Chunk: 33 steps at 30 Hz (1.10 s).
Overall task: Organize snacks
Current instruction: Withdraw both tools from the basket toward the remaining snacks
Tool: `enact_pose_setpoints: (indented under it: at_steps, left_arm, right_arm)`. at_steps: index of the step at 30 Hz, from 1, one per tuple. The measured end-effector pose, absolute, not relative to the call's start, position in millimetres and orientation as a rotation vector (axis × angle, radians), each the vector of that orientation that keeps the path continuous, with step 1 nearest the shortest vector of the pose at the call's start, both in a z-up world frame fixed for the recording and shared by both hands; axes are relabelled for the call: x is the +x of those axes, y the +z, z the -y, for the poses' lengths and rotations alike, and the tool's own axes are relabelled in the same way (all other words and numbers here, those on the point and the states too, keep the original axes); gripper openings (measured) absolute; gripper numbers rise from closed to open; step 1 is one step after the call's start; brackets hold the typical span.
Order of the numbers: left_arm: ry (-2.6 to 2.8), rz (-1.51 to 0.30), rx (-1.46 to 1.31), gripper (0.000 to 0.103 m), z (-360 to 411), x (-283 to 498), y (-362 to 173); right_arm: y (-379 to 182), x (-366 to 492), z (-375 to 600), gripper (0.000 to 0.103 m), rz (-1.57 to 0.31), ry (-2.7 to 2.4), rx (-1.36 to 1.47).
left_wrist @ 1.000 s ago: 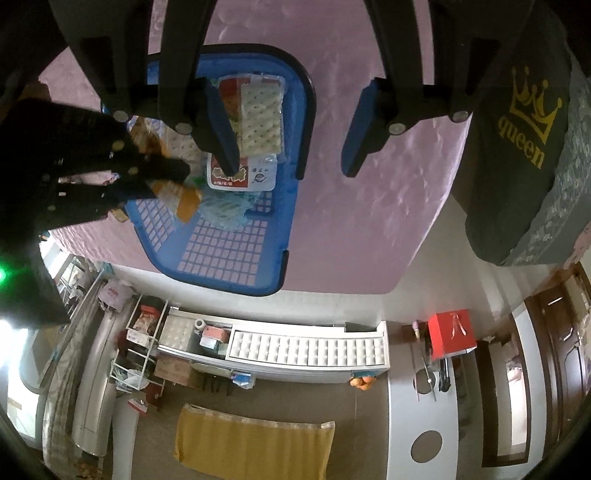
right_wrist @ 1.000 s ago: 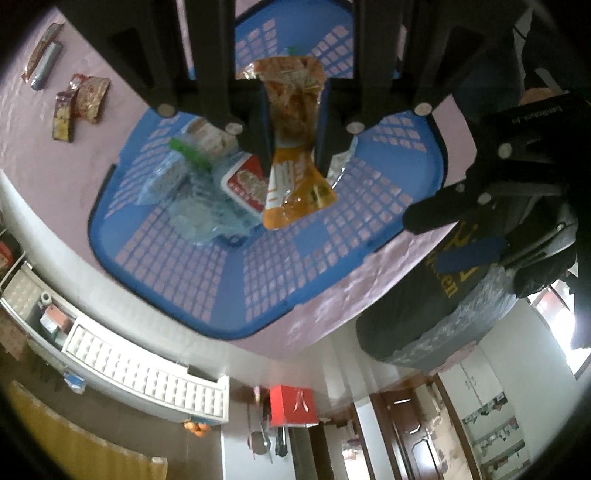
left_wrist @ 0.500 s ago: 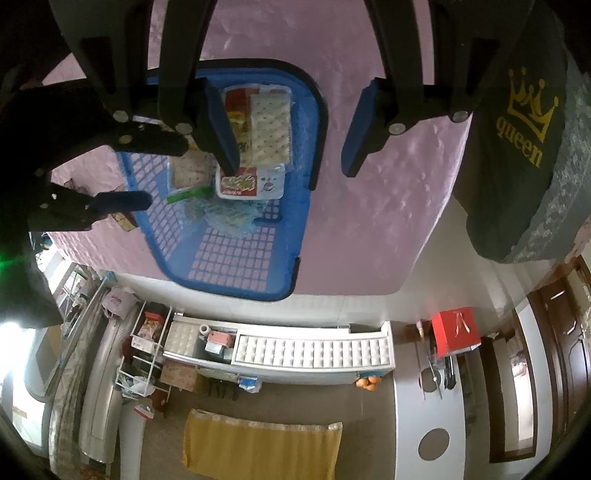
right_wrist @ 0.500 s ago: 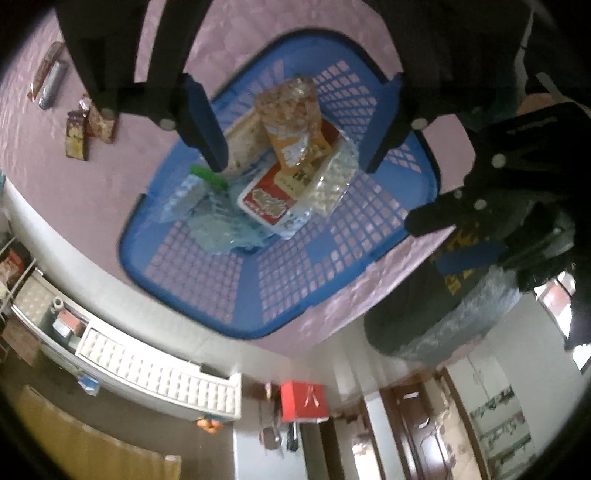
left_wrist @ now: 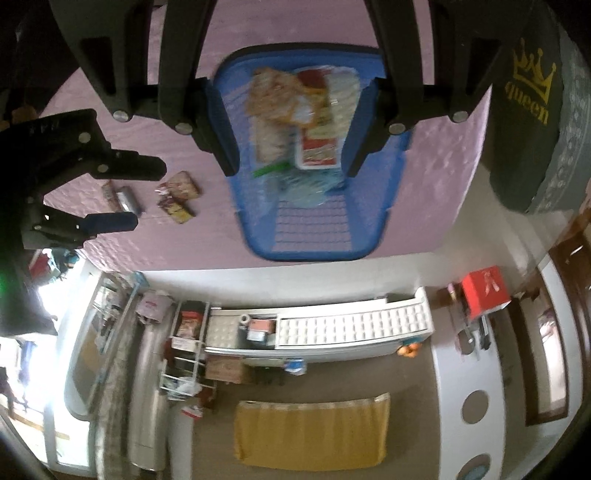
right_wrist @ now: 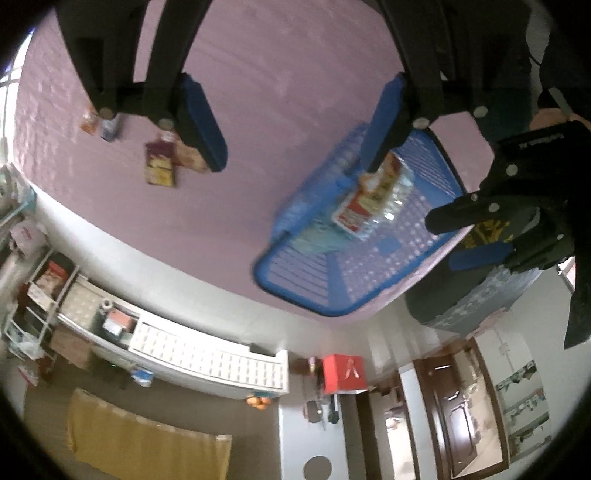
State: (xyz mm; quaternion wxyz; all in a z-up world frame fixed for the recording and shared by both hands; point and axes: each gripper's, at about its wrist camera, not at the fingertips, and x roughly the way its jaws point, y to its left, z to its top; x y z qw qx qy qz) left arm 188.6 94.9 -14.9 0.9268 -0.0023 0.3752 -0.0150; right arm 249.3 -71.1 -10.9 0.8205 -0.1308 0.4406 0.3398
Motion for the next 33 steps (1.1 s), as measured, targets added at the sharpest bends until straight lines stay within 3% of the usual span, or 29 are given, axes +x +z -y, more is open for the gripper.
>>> enact_pose_setpoints:
  at_steps: [16, 20, 21, 23, 33]
  left_arm:
    - [-0.182, -0.846, 0.063, 0.055, 27, 249, -43]
    - [-0.187, -0.872, 0.054, 0.055, 38, 261, -54]
    - [-0.185, -0.878, 0.054, 0.057, 41, 264, -57]
    - [-0.16, -0.892, 0.063, 0.073, 43, 272, -64]
    - [-0.139, -0.962, 0.095, 0.073, 51, 312, -102]
  right_arm:
    - [-34, 275, 168, 0.079, -0.966, 0.595, -0.255]
    - [-44, 289, 182, 0.085, -0.975, 0.571, -0.226]
    - [-48, 294, 186, 0.087, -0.976, 0.56, -0.221]
    - [-55, 303, 190, 0.089, -0.981, 0.55, -0.213]
    - [-107, 360, 193, 0.095, -1.067, 0.525, -0.16]
